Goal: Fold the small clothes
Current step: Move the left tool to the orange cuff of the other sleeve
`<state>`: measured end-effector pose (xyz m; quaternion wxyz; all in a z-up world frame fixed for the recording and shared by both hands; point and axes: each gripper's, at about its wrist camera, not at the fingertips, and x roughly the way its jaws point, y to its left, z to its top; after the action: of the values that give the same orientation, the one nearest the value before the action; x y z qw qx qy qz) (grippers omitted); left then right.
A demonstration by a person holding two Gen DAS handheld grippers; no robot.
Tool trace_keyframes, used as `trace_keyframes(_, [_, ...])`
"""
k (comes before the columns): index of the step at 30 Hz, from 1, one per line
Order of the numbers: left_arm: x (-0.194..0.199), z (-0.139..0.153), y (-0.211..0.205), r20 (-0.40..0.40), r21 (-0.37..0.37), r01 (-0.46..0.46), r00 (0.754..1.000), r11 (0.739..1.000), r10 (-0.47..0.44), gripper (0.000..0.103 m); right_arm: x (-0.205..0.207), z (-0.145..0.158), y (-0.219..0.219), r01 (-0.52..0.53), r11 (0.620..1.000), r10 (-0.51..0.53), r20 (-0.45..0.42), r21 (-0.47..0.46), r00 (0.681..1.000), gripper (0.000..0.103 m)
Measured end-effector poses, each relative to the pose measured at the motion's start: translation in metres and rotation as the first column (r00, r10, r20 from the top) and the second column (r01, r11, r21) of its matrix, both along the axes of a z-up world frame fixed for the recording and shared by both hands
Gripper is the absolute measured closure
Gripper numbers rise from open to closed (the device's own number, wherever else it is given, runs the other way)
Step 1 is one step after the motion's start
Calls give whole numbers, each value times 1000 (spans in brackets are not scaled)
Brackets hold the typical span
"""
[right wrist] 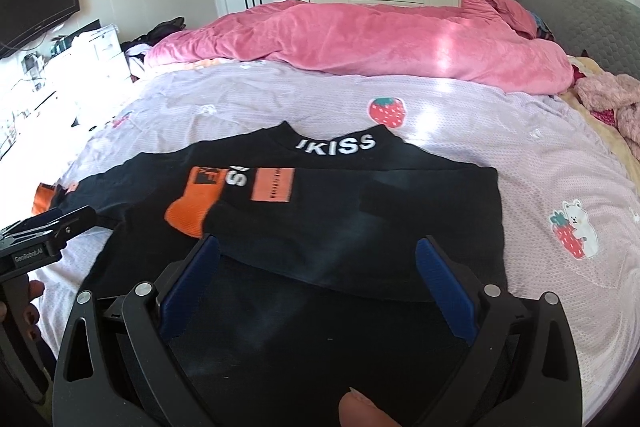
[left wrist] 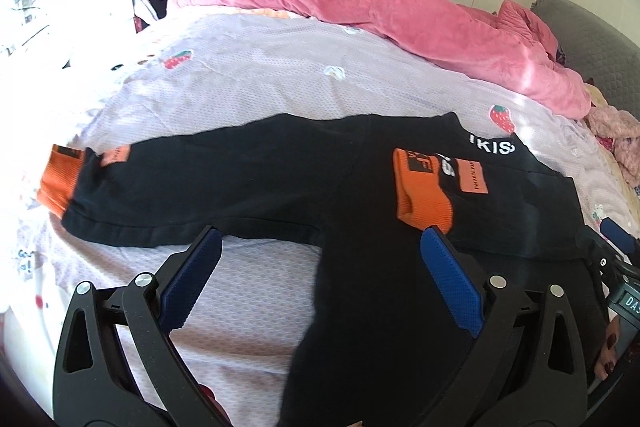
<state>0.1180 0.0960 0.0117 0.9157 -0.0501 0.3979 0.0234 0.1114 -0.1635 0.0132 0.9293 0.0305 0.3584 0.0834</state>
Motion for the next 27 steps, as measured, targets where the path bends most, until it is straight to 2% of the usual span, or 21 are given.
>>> trace_keyframes(8, [-7,9,25,34,19,-43,999,999,43,9,-3,7,33,-36,999,36,5,-4,999,5])
trace_keyframes(14, [-8,10,41,42,-8,-61,997,998,62,9,-5,12,59,-72,997,72,5,-14,997,5])
trace_keyframes(21, [-10,12,72,48,-27,-136,989,990,137,9,-5,13,91,-119,992,119,4,-38,993,5])
trace_keyframes(27, [-13,16,94,75,20,-214,975,977,212,9,-4,19,115,-156,986,157,17,-52,987,5])
